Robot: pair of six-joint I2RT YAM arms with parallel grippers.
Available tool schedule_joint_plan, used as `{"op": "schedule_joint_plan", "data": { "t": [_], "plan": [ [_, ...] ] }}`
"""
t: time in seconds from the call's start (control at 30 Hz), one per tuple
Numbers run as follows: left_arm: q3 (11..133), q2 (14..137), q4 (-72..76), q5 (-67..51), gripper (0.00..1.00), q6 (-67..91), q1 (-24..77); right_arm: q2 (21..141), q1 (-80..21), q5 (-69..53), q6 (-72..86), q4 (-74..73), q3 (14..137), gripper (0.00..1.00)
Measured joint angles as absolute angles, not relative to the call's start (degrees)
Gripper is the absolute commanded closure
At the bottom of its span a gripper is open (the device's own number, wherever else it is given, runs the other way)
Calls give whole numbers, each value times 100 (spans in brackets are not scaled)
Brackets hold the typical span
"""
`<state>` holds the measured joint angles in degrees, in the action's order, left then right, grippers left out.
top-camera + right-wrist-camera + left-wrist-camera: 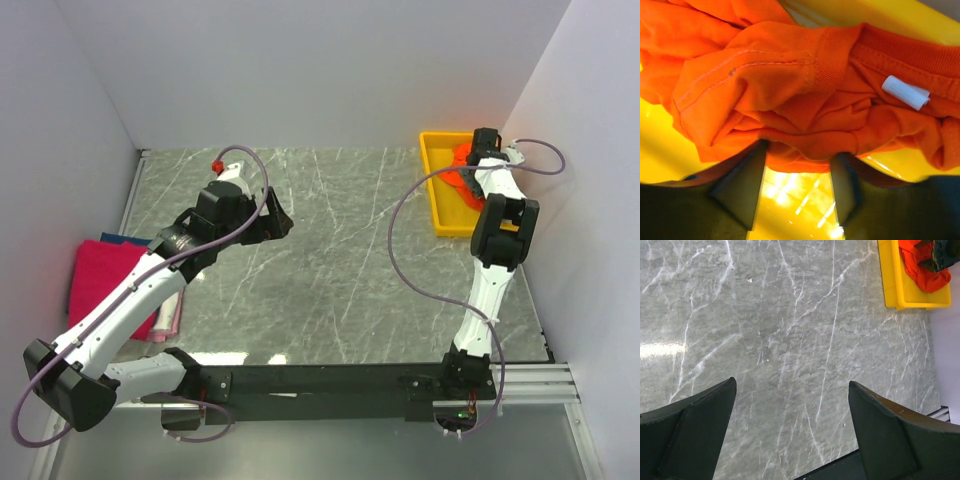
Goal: Fold and stack the t-shirts
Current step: Grab the tshirt from the pile
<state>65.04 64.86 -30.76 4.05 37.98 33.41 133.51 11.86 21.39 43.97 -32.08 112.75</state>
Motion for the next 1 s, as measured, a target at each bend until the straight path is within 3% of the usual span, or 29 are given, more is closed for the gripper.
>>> {"op": "schedule_joint_plan", "data": {
  "t": [0.07, 0.1, 0.17, 0.43, 0.7, 1.0],
  "plan": [
    [6501, 6486, -3074, 381, 0, 3765, 3308, 13472, 1192, 2132, 4423, -3247, 11472, 56],
    [6499, 6486, -3074, 373, 1, 3747, 3291, 13528, 1197, 2121, 4416, -3260, 11555, 78],
    [6493, 6486, -3074, 362, 1, 3715, 3258, 13572, 1203, 2060, 4427, -3269, 11601, 100],
    [6493, 6486, -3063, 220, 1, 3704, 3166, 13163, 1063, 2224, 4364, -2832, 10849, 100],
    [6493, 6506, -3041, 130, 1, 3704, 3162, 11194, 276, 3092, 3946, -2255, 9432, 100],
    [6493, 6552, -3013, 84, 1, 3708, 3133, 9437, -1081, 4414, 2864, -1483, 9286, 100]
  ]
}}
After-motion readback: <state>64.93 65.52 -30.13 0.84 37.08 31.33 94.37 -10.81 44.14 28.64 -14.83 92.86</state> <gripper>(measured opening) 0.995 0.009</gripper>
